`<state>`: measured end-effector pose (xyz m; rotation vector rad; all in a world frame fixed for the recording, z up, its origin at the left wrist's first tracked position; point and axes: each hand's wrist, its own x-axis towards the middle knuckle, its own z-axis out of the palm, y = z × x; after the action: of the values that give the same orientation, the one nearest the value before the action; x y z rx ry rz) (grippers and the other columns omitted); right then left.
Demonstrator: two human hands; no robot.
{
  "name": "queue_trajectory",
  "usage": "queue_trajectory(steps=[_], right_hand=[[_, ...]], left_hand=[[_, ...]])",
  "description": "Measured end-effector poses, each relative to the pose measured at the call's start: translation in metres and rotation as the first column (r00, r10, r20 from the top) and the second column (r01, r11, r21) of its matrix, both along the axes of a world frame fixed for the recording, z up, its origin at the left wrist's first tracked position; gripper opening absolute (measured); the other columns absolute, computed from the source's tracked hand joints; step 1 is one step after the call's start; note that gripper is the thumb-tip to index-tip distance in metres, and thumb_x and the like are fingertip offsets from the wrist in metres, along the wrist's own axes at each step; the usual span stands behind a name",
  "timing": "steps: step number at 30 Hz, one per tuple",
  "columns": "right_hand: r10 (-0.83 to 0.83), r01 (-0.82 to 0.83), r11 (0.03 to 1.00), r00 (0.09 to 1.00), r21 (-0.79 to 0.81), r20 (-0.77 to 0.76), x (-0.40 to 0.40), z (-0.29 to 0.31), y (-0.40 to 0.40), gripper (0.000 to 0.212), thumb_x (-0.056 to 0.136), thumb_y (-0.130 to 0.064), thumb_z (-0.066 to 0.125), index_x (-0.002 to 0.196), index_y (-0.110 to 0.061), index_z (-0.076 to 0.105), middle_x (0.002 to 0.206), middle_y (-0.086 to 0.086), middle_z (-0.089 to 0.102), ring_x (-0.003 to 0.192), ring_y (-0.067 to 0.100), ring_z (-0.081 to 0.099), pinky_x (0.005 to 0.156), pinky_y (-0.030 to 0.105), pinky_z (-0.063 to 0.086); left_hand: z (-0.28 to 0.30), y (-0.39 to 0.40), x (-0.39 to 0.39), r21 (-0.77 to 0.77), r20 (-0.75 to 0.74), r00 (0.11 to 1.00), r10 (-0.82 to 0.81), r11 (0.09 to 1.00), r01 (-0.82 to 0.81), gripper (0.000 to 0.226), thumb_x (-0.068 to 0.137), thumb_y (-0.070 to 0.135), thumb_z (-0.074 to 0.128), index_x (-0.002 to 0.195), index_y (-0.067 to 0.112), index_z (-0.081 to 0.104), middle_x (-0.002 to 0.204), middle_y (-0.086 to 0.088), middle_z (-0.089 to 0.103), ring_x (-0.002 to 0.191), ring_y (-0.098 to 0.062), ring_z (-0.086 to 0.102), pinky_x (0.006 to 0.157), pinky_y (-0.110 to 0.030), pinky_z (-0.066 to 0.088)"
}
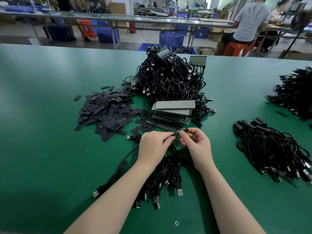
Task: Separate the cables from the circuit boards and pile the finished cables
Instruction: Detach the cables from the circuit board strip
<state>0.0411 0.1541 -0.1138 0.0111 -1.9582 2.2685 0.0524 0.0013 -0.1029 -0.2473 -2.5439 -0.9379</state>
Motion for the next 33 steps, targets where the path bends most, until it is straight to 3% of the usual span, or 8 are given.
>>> queue_trajectory(steps=[5, 12, 15, 21, 28, 33], right_hand=[[-0.005, 0.004, 1.0, 1.0, 0.021, 0.008, 0.0008, 0.0006, 0.0011, 0.008, 0.088, -0.011, 0.074, 0.09, -0.012, 0.066, 0.076, -0.004, 0.072, 0.069, 0.01, 0.069, 0.065, 0.018, 0.053], [-0.012, 0.011, 0.999, 1.0, 0.031, 0.024, 0.0013, 0.002, 0.0013, 0.01, 0.087, -0.012, 0.075, 0.086, -0.014, 0.066, 0.074, -0.002, 0.073, 0.068, 0.011, 0.068, 0.064, 0.018, 0.053], [-0.028, 0.027, 0.999, 0.999, 0.033, 0.028, 0.0017, 0.0027, 0.0012, 0.011, 0.087, -0.015, 0.076, 0.085, -0.015, 0.066, 0.071, -0.002, 0.071, 0.068, 0.012, 0.066, 0.065, 0.019, 0.054], [0.035, -0.036, 0.997, 0.999, 0.065, 0.014, 0.0031, 0.0032, -0.0015, 0.018, 0.084, -0.006, 0.078, 0.097, -0.009, 0.065, 0.074, -0.002, 0.069, 0.072, 0.012, 0.066, 0.073, 0.024, 0.058], [0.042, -0.041, 0.997, 0.999, 0.065, 0.001, 0.0047, 0.0053, -0.0004, 0.019, 0.084, -0.004, 0.077, 0.098, -0.012, 0.066, 0.071, -0.004, 0.071, 0.07, 0.01, 0.067, 0.074, 0.026, 0.057], [0.04, -0.035, 0.995, 0.998, 0.094, -0.045, 0.0068, 0.0063, -0.001, 0.033, 0.085, -0.006, 0.077, 0.108, -0.026, 0.064, 0.076, 0.004, 0.074, 0.07, 0.013, 0.067, 0.069, 0.021, 0.055]], left_hand=[[-0.0006, 0.0002, -0.0002, -0.065, -0.01, 0.999, -0.03, 0.997, 0.029, 0.023, 0.094, 0.039, 0.06, 0.108, 0.028, 0.074, 0.095, 0.009, 0.074, 0.091, -0.013, 0.064, 0.089, -0.033, 0.041], [-0.0016, -0.0002, -0.0001, -0.066, -0.021, 0.997, -0.071, 0.995, 0.069, 0.025, 0.094, 0.04, 0.056, 0.095, 0.024, 0.075, 0.085, 0.008, 0.074, 0.084, -0.014, 0.063, 0.082, -0.032, 0.04], [-0.0011, 0.0, 0.0004, -0.051, -0.033, 0.997, -0.074, 0.996, 0.072, 0.024, 0.094, 0.039, 0.058, 0.098, 0.024, 0.076, 0.086, 0.009, 0.074, 0.084, -0.014, 0.064, 0.081, -0.031, 0.039], [0.0014, 0.0002, 0.0016, -0.054, -0.03, 0.997, -0.075, 0.996, 0.073, 0.02, 0.094, 0.034, 0.056, 0.093, 0.029, 0.075, 0.075, 0.009, 0.071, 0.076, -0.015, 0.061, 0.076, -0.035, 0.043], [0.0016, 0.0, 0.0018, -0.053, -0.01, 0.995, -0.096, 0.994, 0.096, 0.022, 0.094, 0.036, 0.055, 0.091, 0.028, 0.075, 0.074, 0.009, 0.07, 0.075, -0.015, 0.06, 0.077, -0.036, 0.044], [0.0017, -0.0002, 0.0024, -0.063, -0.004, 0.995, -0.104, 0.993, 0.103, 0.023, 0.095, 0.036, 0.054, 0.089, 0.029, 0.074, 0.074, 0.009, 0.07, 0.075, -0.015, 0.059, 0.077, -0.037, 0.043]])
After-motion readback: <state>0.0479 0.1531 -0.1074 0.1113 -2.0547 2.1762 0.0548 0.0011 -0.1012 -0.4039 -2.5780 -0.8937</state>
